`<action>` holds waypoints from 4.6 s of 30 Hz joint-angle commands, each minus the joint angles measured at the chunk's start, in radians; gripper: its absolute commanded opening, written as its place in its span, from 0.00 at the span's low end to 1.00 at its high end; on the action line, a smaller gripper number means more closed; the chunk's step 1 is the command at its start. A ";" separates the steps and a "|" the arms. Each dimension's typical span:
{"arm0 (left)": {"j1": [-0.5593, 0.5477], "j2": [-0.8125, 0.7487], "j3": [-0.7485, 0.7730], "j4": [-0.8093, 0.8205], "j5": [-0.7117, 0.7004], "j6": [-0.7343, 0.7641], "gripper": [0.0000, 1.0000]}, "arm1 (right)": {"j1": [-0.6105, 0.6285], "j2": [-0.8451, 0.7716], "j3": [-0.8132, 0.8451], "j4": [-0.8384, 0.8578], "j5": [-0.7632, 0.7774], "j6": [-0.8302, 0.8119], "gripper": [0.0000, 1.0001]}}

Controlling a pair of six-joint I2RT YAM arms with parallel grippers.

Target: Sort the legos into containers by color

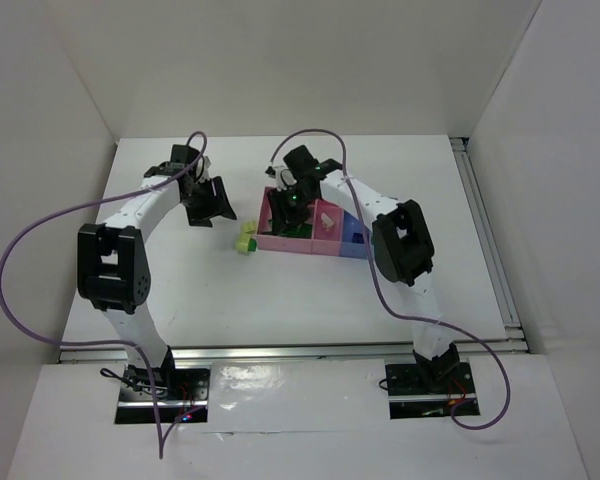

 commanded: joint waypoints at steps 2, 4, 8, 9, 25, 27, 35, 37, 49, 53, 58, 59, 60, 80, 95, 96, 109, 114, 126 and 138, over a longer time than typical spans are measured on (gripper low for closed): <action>0.003 0.044 0.046 -0.012 0.021 -0.017 0.71 | 0.020 -0.143 -0.030 -0.018 0.105 -0.009 0.44; 0.003 0.044 0.046 -0.012 0.021 -0.017 0.71 | 0.020 -0.187 -0.076 0.073 0.203 0.039 0.44; 0.003 0.055 0.046 -0.021 -0.014 -0.028 0.71 | 0.034 -0.251 -0.098 0.139 0.284 0.060 0.44; 0.003 0.055 0.046 -0.021 -0.024 -0.042 0.71 | 0.049 -0.251 -0.098 0.139 0.300 0.060 0.44; 0.066 0.007 -0.004 -0.047 -0.092 -0.125 0.71 | 0.163 -0.319 -0.261 0.033 0.262 -0.006 0.05; 0.066 0.007 -0.004 -0.038 -0.083 -0.134 0.71 | 0.129 -0.396 -0.392 0.046 0.291 0.021 0.03; 0.066 -0.002 -0.023 -0.029 -0.063 -0.134 0.70 | 0.002 -0.453 -0.546 0.049 0.452 0.110 0.00; 0.066 -0.002 -0.023 -0.029 -0.063 -0.134 0.70 | -0.020 -0.395 -0.507 0.093 0.517 0.123 0.00; 0.066 -0.031 -0.023 -0.019 -0.063 -0.111 0.70 | 0.034 -0.381 -0.383 0.190 0.566 0.116 0.00; 0.066 -0.022 -0.023 -0.010 -0.054 -0.132 0.70 | 0.069 -0.363 -0.326 0.168 0.541 0.116 0.00; 0.066 -0.059 -0.032 -0.010 -0.118 -0.141 0.70 | 0.103 -0.215 -0.115 0.122 0.561 0.116 0.09; 0.066 -0.059 -0.032 -0.024 -0.136 -0.154 0.70 | 0.112 -0.192 -0.083 0.100 0.561 0.116 0.11; 0.066 -0.074 -0.032 -0.024 -0.153 -0.166 0.70 | 0.121 -0.171 -0.055 0.090 0.551 0.116 0.14; 0.124 -0.148 -0.078 -0.042 -0.229 -0.217 0.72 | 0.249 0.067 0.209 0.018 0.448 0.097 0.61; 0.135 -0.185 -0.114 -0.033 -0.278 -0.217 0.72 | 0.288 0.160 0.263 0.020 0.457 0.218 0.65; 0.144 -0.195 -0.115 -0.033 -0.278 -0.217 0.72 | 0.289 0.161 0.263 0.020 0.457 0.218 0.66; 0.153 -0.195 -0.124 -0.015 -0.250 -0.187 0.72 | 0.307 0.190 0.281 0.038 0.505 0.247 0.82; 0.153 -0.186 -0.133 -0.015 -0.241 -0.187 0.71 | 0.316 0.199 0.281 0.067 0.488 0.238 0.77; 0.162 -0.195 -0.151 -0.006 -0.230 -0.178 0.71 | 0.325 0.245 0.312 0.101 0.437 0.225 0.73; 0.162 -0.195 -0.151 -0.006 -0.210 -0.169 0.71 | 0.325 0.276 0.355 0.164 0.425 0.198 0.79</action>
